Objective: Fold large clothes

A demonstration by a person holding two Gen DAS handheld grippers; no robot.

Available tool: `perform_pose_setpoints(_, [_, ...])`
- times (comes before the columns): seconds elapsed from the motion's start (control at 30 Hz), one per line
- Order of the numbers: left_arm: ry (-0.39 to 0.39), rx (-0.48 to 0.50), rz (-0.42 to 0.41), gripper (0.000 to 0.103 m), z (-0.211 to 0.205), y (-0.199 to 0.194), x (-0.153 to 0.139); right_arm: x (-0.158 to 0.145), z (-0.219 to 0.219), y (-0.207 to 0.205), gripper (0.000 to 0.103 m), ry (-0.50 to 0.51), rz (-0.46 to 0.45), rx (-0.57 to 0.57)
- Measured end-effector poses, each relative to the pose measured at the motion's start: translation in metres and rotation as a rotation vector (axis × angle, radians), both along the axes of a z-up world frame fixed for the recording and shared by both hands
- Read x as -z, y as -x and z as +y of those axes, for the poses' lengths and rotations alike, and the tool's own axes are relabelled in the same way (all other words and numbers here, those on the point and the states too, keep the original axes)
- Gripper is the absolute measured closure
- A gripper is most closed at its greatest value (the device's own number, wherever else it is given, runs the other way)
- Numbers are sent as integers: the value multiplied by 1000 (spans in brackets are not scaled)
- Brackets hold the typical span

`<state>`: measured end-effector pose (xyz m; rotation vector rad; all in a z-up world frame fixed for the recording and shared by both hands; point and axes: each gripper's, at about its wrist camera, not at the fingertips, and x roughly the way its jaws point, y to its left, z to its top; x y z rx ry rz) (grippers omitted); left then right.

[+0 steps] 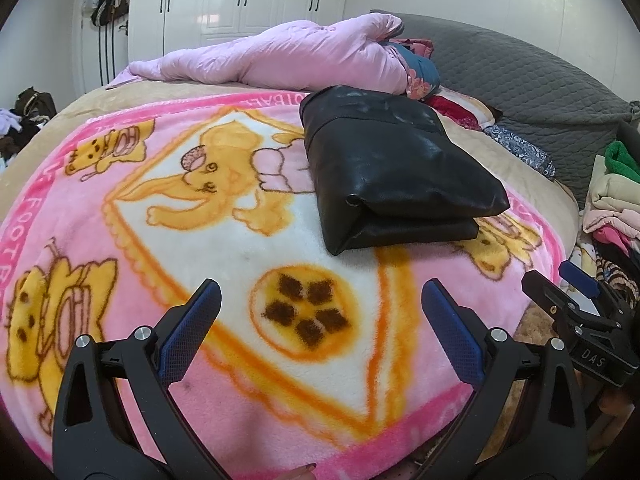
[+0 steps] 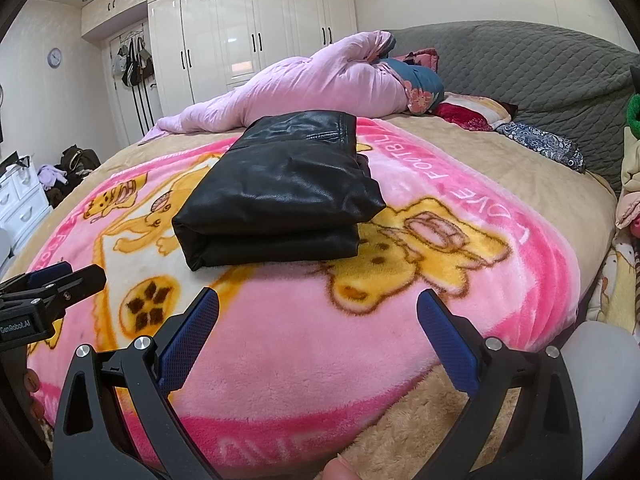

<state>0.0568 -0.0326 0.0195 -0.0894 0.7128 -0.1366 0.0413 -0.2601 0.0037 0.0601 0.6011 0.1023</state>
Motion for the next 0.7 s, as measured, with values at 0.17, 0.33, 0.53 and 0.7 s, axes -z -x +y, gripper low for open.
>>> perform_pose_setpoints(0.17, [0, -1, 0, 9, 0, 0, 0, 0, 1, 1, 4, -3, 5, 2])
perform_pose_setpoints(0.33, [1, 3, 1, 9, -1, 0, -2, -1, 0, 3, 4, 0, 5, 7])
perform_pose_setpoints(0.53, [-16, 3, 2, 9, -7, 1, 0, 0, -1, 4, 4, -3, -3, 15])
perform_pose_setpoints(0.7, [-5, -33, 59, 9, -5, -5, 9, -1, -5, 7, 4, -21, 4, 25])
